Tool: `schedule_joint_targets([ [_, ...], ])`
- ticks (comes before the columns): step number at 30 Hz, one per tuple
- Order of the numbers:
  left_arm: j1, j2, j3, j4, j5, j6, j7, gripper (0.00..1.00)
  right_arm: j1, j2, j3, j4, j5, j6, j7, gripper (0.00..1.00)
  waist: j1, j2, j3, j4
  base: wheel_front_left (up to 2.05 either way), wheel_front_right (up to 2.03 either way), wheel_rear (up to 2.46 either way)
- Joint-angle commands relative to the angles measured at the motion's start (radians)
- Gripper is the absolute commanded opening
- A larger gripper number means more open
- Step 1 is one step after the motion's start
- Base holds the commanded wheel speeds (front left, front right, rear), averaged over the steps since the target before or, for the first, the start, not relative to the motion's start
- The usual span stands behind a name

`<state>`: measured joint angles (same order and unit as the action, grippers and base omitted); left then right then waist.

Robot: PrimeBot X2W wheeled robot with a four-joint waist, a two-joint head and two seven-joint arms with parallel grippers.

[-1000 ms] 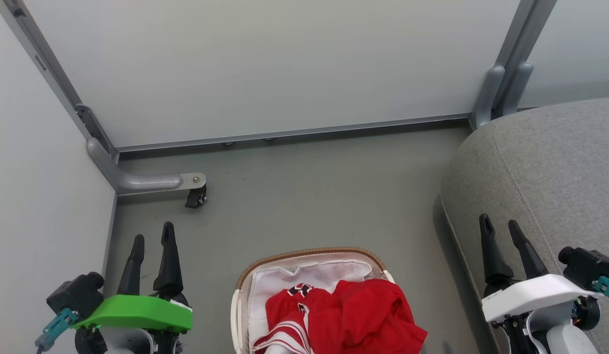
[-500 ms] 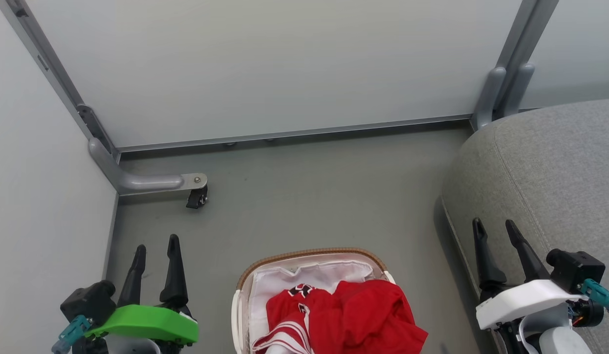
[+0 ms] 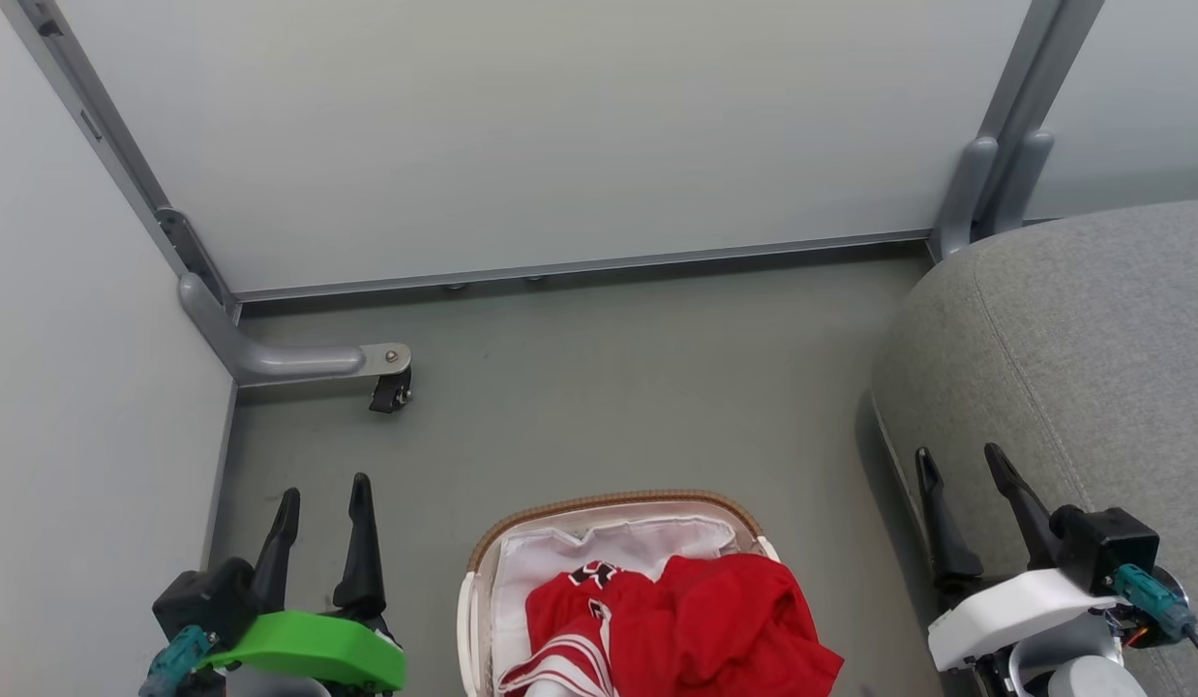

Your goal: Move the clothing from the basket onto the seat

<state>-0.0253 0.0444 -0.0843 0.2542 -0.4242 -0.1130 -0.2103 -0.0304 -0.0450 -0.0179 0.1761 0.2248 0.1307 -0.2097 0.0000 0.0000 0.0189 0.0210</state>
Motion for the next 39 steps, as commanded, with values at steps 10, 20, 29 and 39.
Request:
schedule_joint_targets([
  [10,0.017,0.008,-0.009,0.018,0.079,0.004,-0.026,1.0,0.015,-0.007,0.006,0.004,-0.095,0.0,-0.026,1.0,0.0,0.0,0.002,0.004,0.0,0.0,0.0],
  [20,0.019,0.009,-0.015,0.033,0.136,0.003,-0.044,1.0,0.02,-0.007,0.009,0.006,-0.162,0.0,-0.045,1.0,0.0,0.0,0.004,0.007,0.0,0.0,0.0],
  [29,0.02,0.009,-0.018,0.043,0.175,0.003,-0.056,1.0,0.023,-0.008,0.01,0.011,-0.204,0.0,-0.057,1.0,0.0,0.0,0.006,0.008,0.0,0.0,0.0],
  [39,0.02,0.009,-0.02,0.049,0.173,0.0,-0.054,1.0,0.024,-0.008,0.006,0.011,-0.201,0.0,-0.057,1.0,0.0,0.0,0.007,0.009,0.0,0.0,0.0],
])
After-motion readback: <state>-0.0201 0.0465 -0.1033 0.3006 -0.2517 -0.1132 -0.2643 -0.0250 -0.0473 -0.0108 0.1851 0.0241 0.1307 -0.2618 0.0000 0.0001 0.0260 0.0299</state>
